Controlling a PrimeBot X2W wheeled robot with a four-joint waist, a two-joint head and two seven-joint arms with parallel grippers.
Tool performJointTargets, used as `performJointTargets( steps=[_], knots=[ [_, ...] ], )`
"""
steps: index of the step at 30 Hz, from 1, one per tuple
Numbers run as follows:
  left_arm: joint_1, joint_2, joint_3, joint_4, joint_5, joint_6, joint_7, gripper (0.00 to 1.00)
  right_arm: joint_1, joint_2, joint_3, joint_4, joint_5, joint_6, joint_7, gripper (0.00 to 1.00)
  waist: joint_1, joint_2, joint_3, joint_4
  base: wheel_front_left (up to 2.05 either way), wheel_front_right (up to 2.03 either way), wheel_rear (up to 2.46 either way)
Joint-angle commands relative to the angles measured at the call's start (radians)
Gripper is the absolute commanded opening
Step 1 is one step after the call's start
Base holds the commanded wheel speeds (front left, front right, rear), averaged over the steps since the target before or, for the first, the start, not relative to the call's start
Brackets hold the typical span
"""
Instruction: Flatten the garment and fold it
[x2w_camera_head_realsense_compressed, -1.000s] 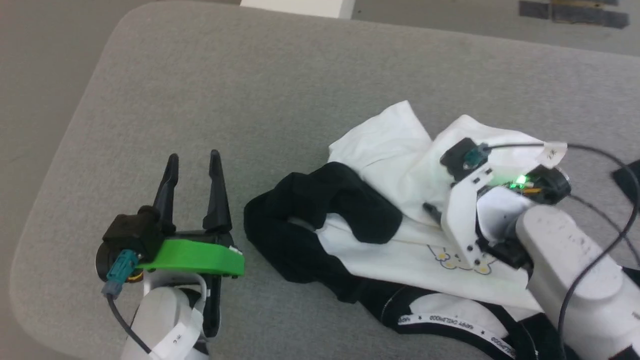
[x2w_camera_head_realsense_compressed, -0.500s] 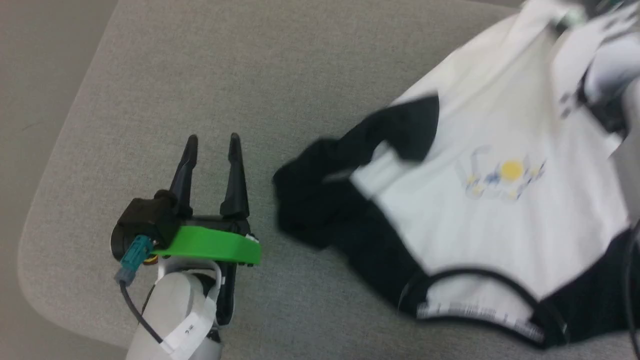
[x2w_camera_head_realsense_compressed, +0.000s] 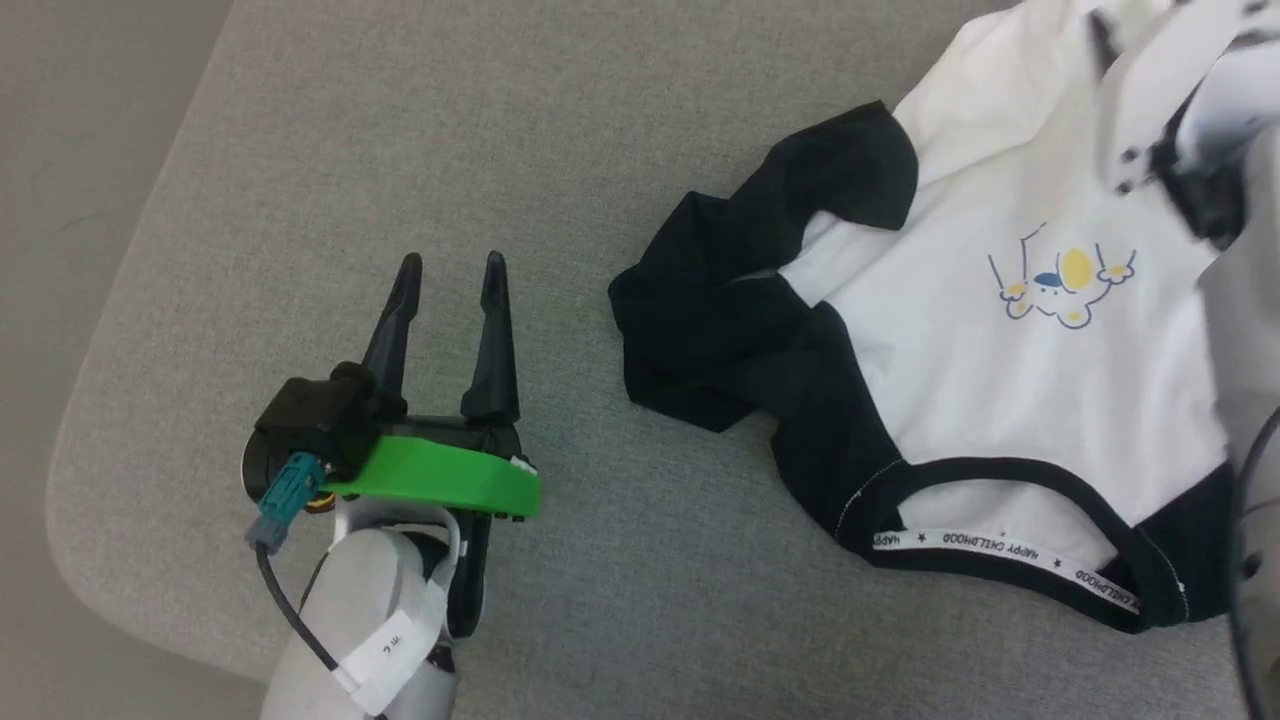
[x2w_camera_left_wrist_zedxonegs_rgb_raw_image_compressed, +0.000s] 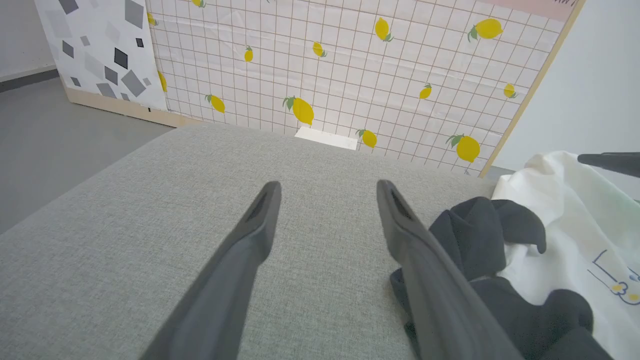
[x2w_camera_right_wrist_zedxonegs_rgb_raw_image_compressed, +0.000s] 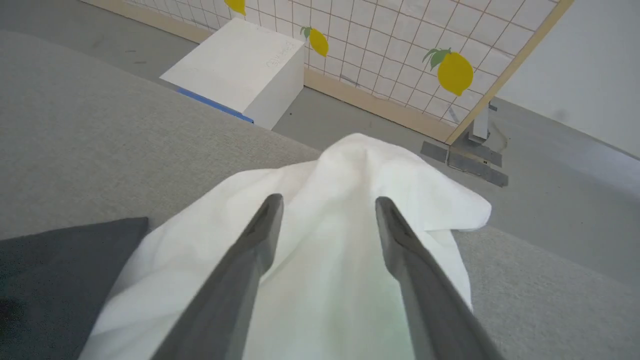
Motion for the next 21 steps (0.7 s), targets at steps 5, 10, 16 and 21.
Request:
performJointTargets(
  steps=[5, 10, 16, 21],
  knots=[
    [0.030, -0.002, 0.032, 0.036, 0.039, -0.025, -0.005, 1.00, 0.169, 0.031, 0.032, -0.067, 0.167, -0.002, -0.134, 1.00, -0.0002, 0.0000, -0.084, -0.072, 0.00, 0.00, 0.00],
    [0.083, 0.012, 0.052, 0.119, 0.050, -0.052, -0.005, 1.00, 0.416, 0.058, 0.067, -0.278, 0.290, -0.002, -0.226, 1.00, -0.0002, 0.0000, -0.167, -0.136, 0.00, 0.00, 0.00],
    [0.084, 0.026, 0.059, 0.230, 0.024, -0.038, 0.111, 1.00, 0.725, 0.123, 0.003, -0.588, 0.324, -0.002, -0.238, 1.00, -0.0002, 0.0000, -0.222, -0.210, 0.00, 0.00, 0.00],
    [0.060, 0.045, 0.066, 0.255, 0.000, -0.039, 0.200, 1.00, 0.896, 0.164, -0.027, -0.761, 0.326, -0.002, -0.190, 1.00, -0.0002, 0.0000, -0.230, -0.268, 0.00, 0.00, 0.00]
  ],
)
